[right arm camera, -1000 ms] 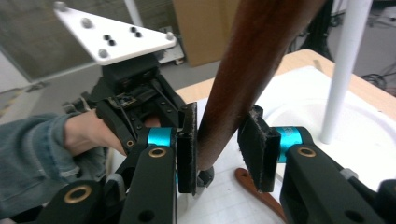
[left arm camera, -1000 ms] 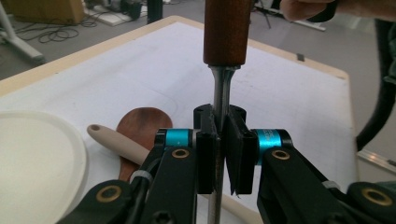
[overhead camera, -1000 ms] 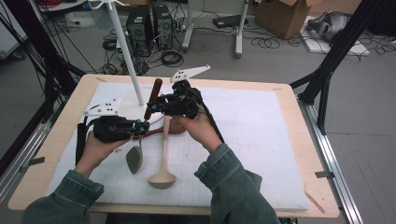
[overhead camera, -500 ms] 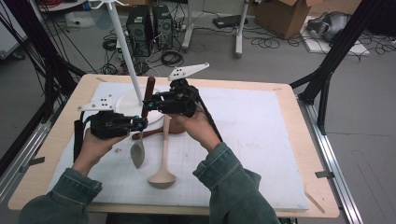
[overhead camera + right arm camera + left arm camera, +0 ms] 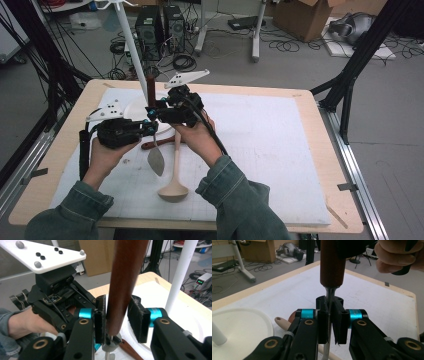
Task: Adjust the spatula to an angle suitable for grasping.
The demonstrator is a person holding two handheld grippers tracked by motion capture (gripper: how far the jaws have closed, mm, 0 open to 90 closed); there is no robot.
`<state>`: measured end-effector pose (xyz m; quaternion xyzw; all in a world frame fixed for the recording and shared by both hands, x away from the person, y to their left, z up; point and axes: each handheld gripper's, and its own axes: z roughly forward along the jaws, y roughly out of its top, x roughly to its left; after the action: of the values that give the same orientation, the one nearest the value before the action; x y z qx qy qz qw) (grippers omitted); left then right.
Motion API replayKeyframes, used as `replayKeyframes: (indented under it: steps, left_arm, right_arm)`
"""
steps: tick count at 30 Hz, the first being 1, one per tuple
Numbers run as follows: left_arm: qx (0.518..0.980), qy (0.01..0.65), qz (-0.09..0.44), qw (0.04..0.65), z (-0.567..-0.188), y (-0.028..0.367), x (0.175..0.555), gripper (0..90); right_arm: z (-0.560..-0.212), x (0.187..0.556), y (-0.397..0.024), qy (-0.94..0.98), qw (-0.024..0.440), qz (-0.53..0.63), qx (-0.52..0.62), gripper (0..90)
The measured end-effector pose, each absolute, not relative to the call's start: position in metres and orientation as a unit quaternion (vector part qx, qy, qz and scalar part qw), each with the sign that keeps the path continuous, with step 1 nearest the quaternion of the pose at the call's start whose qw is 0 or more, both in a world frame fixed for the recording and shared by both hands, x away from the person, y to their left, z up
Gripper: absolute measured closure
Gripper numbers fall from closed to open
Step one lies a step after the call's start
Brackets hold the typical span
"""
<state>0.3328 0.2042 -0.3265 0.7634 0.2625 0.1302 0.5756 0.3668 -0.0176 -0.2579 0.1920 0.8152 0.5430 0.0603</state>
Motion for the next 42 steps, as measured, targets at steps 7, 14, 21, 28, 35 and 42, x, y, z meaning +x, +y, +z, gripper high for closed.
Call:
replayKeyframes:
  steps: [7,14,21,28,35,42]
  left_arm:
    - [0.755,0.248,0.098,0.598,-0.325,0.213,0.334,78.5]
    - [0.758,0.23,0.061,0.607,-0.323,0.217,0.336,73.6]
    - [0.759,0.211,0.029,0.615,-0.322,0.221,0.337,78.4]
    - [0.767,0.204,0.051,0.606,-0.318,0.219,0.334,81.9]
    - [0.766,0.229,0.098,0.592,-0.314,0.215,0.331,82.9]
    - [0.767,0.238,0.111,0.585,-0.312,0.214,0.33,82.9]
  right_arm:
    - [-0.259,0.372,-0.02,0.816,0.017,0.554,0.164,73.3]
    - [-0.258,0.372,-0.018,0.823,0.004,0.559,0.104,73.5]
    - [-0.259,0.372,-0.016,0.823,-0.015,0.564,0.073,73.5]
    - [-0.262,0.374,-0.018,0.814,-0.023,0.575,0.081,71.5]
    - [-0.261,0.371,-0.02,0.809,0.006,0.578,0.107,69.4]
    - [-0.259,0.371,-0.019,0.806,0.011,0.581,0.114,72.8]
